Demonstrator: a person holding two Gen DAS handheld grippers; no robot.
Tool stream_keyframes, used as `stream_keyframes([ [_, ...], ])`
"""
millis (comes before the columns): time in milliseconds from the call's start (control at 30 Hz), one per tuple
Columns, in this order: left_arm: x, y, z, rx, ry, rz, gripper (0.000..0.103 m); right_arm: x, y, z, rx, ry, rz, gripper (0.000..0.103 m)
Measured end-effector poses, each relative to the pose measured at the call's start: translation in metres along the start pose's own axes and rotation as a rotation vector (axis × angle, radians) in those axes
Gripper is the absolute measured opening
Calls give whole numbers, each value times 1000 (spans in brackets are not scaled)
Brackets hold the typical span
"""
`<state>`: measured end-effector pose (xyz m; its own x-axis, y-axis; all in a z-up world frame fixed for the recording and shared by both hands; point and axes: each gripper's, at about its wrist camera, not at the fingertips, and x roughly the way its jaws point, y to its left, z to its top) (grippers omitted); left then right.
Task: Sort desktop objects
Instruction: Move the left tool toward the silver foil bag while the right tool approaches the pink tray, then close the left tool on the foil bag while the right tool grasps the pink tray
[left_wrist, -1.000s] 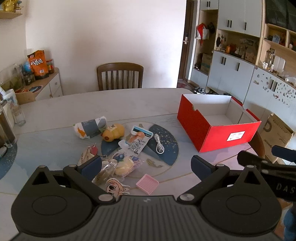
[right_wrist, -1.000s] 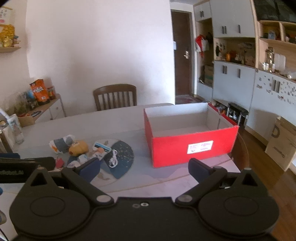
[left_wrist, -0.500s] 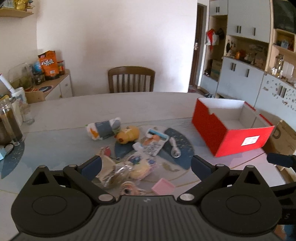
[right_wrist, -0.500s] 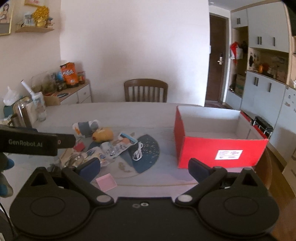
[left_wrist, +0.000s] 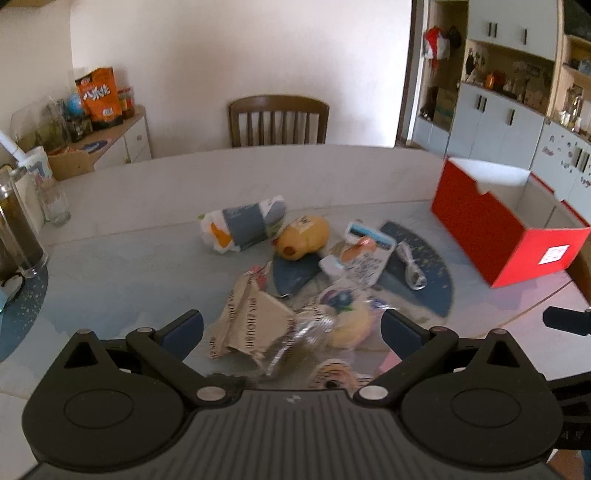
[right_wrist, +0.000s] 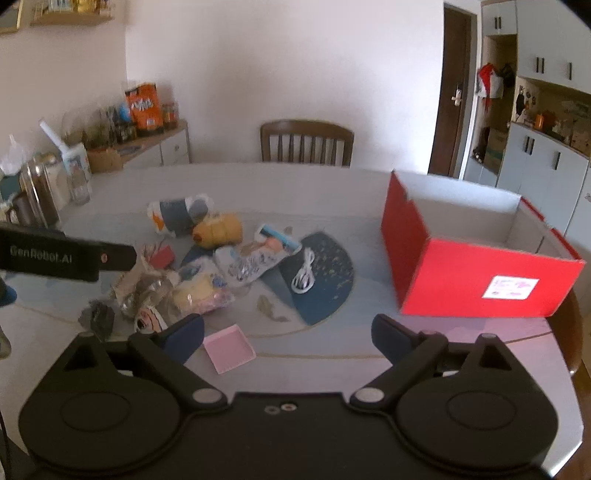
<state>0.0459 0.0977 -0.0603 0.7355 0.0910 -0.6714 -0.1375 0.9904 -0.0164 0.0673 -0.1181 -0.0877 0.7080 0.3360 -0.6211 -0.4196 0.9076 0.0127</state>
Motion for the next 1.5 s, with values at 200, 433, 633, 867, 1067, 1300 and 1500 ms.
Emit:
stream_keyframes([
  [200, 30, 15, 0, 28, 41, -7, 102, 28, 11, -4, 3, 62, -13, 93],
  [433, 59, 26, -2, 58, 91, -31, 102, 56, 25, -8, -12, 120, -6, 91],
  [633, 78, 34, -4, 104, 128, -102, 102, 76, 34, -9, -29, 168, -3, 85],
  [867, 96, 42, -8, 143, 168, -163, 103, 91, 37, -11, -30, 194, -3, 84],
  [1067, 100, 44, -8, 149, 183, -185, 102, 101, 39, -12, -24, 206, -1, 81],
  [1300, 97, 46, -7, 142, 179, -183, 88, 102, 41, -8, -12, 212, 18, 72],
  [1500, 91, 48, -8, 126, 189, -182, 63, 101, 40, -5, 2, 222, 2, 54],
])
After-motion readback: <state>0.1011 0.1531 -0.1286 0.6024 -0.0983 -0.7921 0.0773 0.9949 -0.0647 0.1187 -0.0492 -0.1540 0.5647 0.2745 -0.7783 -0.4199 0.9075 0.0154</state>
